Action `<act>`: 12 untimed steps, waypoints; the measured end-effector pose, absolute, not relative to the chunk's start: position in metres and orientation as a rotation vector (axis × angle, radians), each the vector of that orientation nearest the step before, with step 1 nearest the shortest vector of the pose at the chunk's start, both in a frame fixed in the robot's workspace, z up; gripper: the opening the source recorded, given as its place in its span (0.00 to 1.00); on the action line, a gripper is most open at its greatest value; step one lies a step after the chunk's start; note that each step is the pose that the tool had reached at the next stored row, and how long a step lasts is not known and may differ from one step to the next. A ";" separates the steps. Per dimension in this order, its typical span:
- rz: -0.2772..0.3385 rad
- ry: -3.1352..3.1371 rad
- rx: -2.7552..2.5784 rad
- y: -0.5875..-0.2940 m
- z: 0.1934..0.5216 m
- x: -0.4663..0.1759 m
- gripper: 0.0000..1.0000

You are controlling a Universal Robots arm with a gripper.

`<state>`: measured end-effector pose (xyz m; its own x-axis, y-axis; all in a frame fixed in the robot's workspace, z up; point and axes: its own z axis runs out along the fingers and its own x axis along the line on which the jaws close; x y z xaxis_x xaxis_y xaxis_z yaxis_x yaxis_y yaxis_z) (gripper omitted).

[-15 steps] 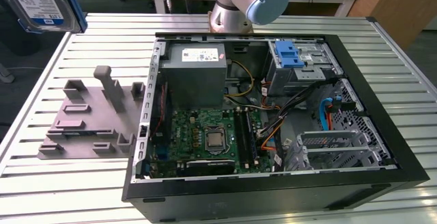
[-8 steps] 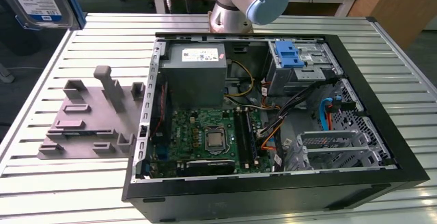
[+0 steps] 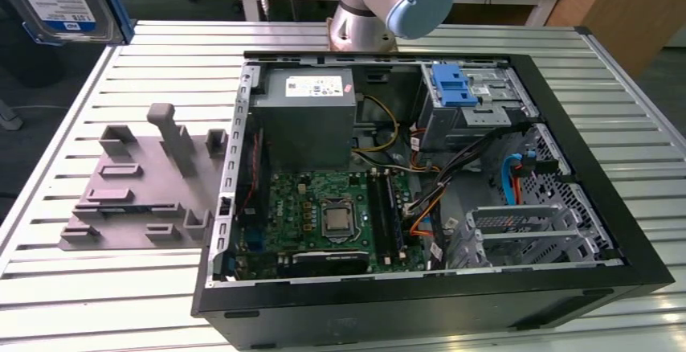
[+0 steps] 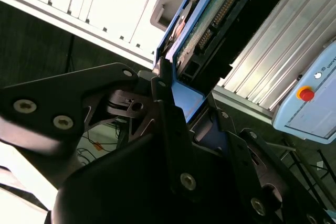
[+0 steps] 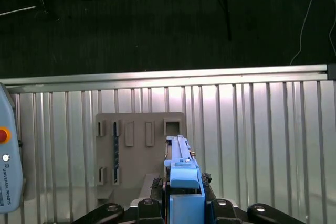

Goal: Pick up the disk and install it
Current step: 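Pick up the disk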

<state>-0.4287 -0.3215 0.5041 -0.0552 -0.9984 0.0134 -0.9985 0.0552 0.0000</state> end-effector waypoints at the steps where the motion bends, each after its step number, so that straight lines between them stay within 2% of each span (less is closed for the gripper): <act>1: 0.014 -2.275 2.153 -0.321 0.504 -0.429 0.36; 12: 0.016 -2.276 2.152 -0.322 0.504 -0.429 0.36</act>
<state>-0.4288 -0.3222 0.5041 -0.0559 -0.9983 0.0133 -0.9984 0.0559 -0.0010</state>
